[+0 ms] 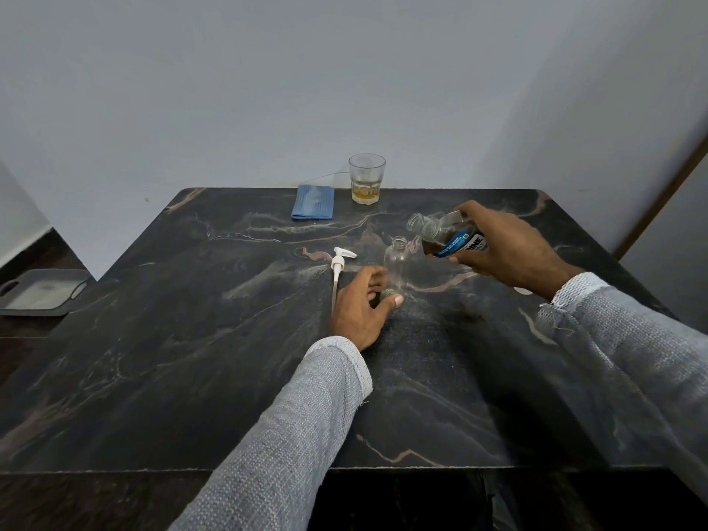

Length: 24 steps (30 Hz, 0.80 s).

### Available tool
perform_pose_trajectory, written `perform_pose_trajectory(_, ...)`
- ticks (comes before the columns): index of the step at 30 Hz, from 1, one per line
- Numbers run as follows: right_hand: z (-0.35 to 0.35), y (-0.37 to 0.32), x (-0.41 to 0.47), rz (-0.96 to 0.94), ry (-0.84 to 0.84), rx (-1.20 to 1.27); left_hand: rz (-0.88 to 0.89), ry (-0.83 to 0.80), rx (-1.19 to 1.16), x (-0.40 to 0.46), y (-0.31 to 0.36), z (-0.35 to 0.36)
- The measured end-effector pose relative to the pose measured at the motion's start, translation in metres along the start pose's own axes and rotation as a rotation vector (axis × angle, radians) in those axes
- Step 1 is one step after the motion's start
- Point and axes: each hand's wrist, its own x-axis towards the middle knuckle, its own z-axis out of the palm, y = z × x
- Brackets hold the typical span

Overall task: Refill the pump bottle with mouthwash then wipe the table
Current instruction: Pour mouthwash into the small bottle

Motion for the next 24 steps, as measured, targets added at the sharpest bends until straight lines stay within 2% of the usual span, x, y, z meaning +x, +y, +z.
perform_pose_trajectory(24,-0.0083,-0.0002,0.0096,-0.094,0.024,-0.164,0.017,0.017,-0.029,0.0000,-0.0015,0.0008)
